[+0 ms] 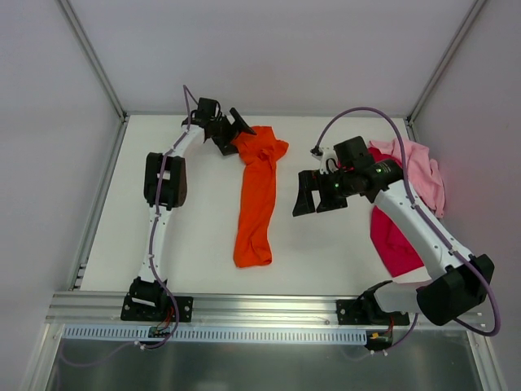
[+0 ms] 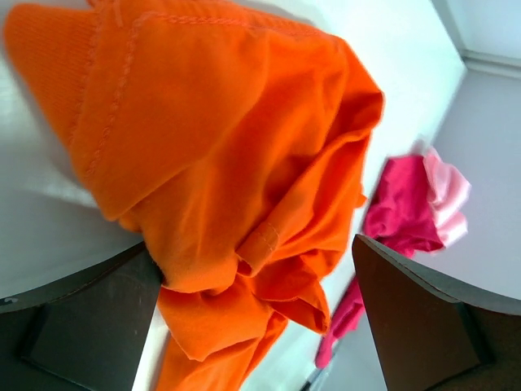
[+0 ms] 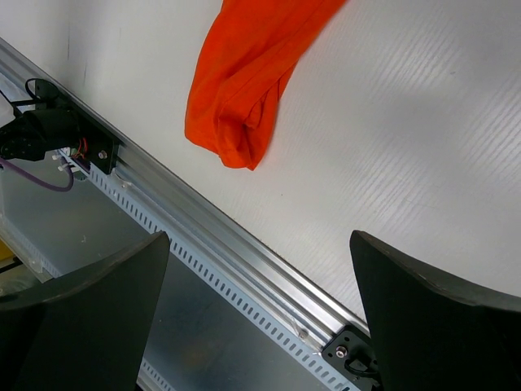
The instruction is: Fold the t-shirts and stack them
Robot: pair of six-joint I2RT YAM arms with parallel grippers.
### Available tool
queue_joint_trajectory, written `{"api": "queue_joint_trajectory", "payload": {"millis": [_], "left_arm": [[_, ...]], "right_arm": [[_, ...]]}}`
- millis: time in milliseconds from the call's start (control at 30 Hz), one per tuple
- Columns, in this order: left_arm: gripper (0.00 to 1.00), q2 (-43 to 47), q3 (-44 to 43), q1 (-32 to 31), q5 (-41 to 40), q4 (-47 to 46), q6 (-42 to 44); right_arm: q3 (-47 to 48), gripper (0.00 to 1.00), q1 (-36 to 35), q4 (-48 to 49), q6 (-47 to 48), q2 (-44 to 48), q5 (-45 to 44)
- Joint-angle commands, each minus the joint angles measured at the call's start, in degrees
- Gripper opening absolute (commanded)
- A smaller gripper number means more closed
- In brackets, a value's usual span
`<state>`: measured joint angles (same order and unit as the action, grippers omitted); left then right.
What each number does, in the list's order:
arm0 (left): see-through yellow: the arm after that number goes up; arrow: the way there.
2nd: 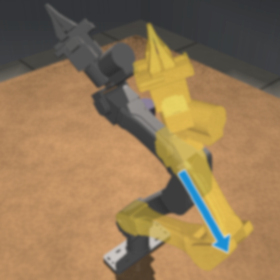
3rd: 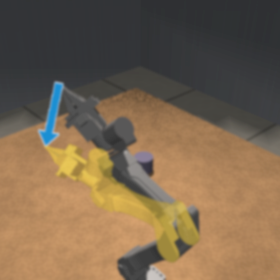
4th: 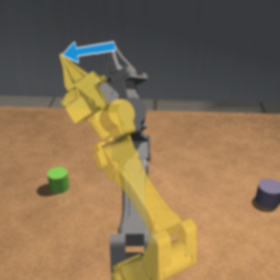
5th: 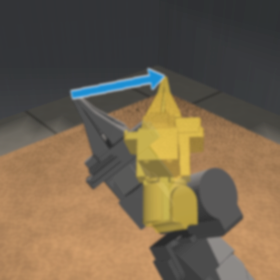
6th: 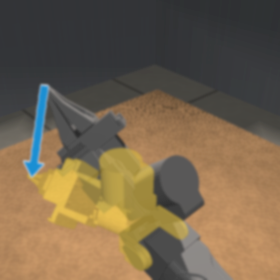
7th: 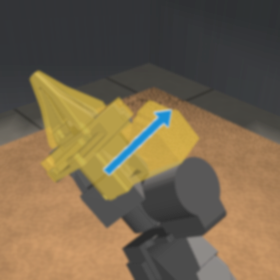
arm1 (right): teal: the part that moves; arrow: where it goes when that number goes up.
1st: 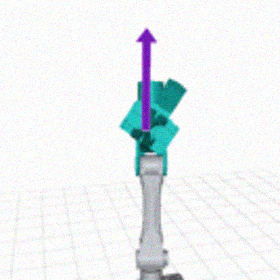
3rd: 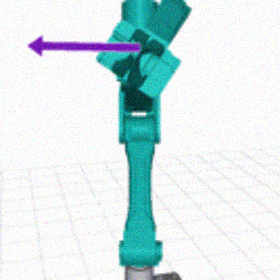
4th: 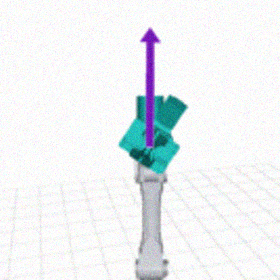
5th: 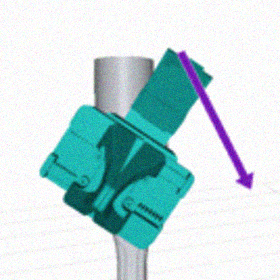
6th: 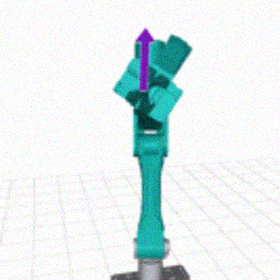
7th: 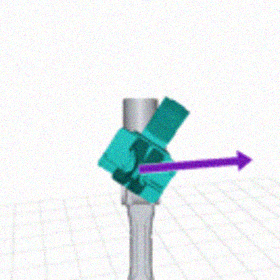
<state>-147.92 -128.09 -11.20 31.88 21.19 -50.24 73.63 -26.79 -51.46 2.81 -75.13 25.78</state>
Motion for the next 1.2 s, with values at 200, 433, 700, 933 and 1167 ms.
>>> {"api": "queue_joint_trajectory", "payload": {"millis": [200,433,700,933,1167], "left_arm": [[0.99,-0.35,-1.37,-0.4,13.64,-14.59,-2.06],[0.99,2.98,-0.06,-0.05,13.58,-14.44,2.75],[0.99,9.83,4.22,1.1,-3.83,9.99,11.99],[0.99,31.51,29.63,-0.04,-3.67,1.93,11.22],[0.99,44.46,51.05,-5.49,-5.16,0.44,11.83]], "right_arm": [[1.96,1.0,-0.37,0.05,0.88,-1.5,1.46],[1.79,1.0,-0.55,0.92,1.23,-2.65,2.78],[3.54,1.0,-2.66,2.24,1.41,-4.06,3.58],[5.56,1.0,-4.06,3.91,1.41,-6.07,4.45],[12.85,1.0,-4.24,2.77,2.12,-9.33,-2.64]]}}
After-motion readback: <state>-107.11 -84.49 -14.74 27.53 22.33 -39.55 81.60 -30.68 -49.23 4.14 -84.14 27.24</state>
